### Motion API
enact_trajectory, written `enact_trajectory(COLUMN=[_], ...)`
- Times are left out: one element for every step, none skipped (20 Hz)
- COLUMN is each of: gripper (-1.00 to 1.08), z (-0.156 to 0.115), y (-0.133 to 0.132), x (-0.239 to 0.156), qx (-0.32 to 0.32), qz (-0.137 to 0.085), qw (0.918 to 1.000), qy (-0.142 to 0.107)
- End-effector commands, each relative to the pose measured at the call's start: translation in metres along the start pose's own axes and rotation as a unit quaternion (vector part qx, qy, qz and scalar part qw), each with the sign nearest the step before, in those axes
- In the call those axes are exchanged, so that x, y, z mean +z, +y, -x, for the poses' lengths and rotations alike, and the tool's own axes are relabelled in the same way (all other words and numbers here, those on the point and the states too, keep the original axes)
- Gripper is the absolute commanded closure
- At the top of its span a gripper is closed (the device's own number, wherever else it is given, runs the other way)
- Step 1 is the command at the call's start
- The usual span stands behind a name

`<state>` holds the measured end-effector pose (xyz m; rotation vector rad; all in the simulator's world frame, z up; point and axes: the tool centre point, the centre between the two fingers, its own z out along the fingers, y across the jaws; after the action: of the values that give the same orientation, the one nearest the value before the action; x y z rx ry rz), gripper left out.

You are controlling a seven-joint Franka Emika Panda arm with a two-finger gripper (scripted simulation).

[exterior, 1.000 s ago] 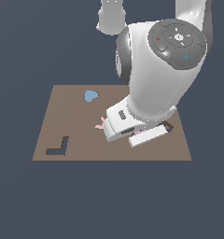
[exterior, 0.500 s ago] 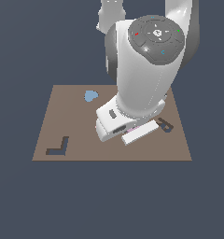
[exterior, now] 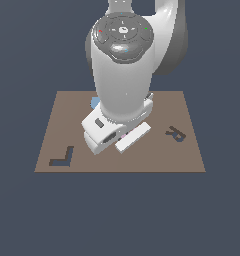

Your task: Insert a designated object into the corresponding slot on a board.

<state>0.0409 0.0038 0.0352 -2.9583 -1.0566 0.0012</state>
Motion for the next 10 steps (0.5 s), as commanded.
enact_trajectory(gripper=[1.08, 1.08, 1.08, 1.08, 1.08, 1.08, 1.08, 1.08, 1.08, 1.08], z=[0.011, 0.015, 0.019, 0.023, 0.026, 0.03, 0.033, 0.036, 0.039, 0.042], y=[0.013, 0.018, 0.024, 0.03, 0.036, 0.042, 0.048, 0.054, 0.06, 0.067], x=[-0.001, -0.001, -0.001, -0.001, -0.001, -0.002, -0.002, -0.002, -0.002, -0.002], qx=[-0.033, -0.047, -0.061, -0.076, -0.09, -0.104, -0.118, -0.132, -0.146, -0.16], qz=[0.0, 0.0, 0.0, 0.0, 0.0, 0.0, 0.0, 0.0, 0.0, 0.0], qw=[0.9994, 0.9989, 0.9981, 0.9971, 0.996, 0.9946, 0.993, 0.9913, 0.9893, 0.9872], qy=[0.0, 0.0, 0.0, 0.0, 0.0, 0.0, 0.0, 0.0, 0.0, 0.0])
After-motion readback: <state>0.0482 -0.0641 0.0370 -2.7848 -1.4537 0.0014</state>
